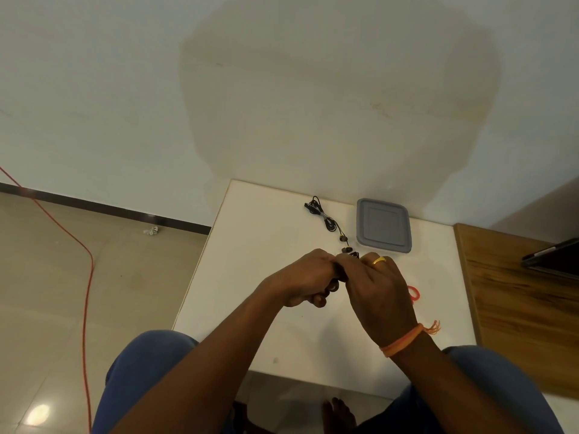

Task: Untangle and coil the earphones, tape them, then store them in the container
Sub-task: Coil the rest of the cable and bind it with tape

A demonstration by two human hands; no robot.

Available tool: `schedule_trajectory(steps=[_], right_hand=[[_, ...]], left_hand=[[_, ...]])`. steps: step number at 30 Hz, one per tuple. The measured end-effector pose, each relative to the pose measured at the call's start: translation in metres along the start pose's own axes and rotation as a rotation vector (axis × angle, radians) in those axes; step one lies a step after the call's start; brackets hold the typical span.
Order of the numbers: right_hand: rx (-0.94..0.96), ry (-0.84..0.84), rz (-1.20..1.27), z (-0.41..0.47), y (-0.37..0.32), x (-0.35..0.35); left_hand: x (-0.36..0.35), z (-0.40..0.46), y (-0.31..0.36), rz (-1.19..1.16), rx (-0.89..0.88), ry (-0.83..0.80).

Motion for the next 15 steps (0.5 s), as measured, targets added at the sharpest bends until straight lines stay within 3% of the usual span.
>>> schedule_trajectory(steps=[15], right_hand=[[-0.270,-0.154,0.323,-0.002,0.020,-0.007]], left_hand=[[0.006,-0.005,0.006,0.095,-0.052,-0.118]])
Point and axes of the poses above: each hand's wrist, its own z-axis towards the middle knuckle, its own x-axis out of the back of the hand, y = z × x, the point moved 6 cm from there along z, towards the middle knuckle, and after that the axes turned 1 degree about -z, right-handed, at the moved point
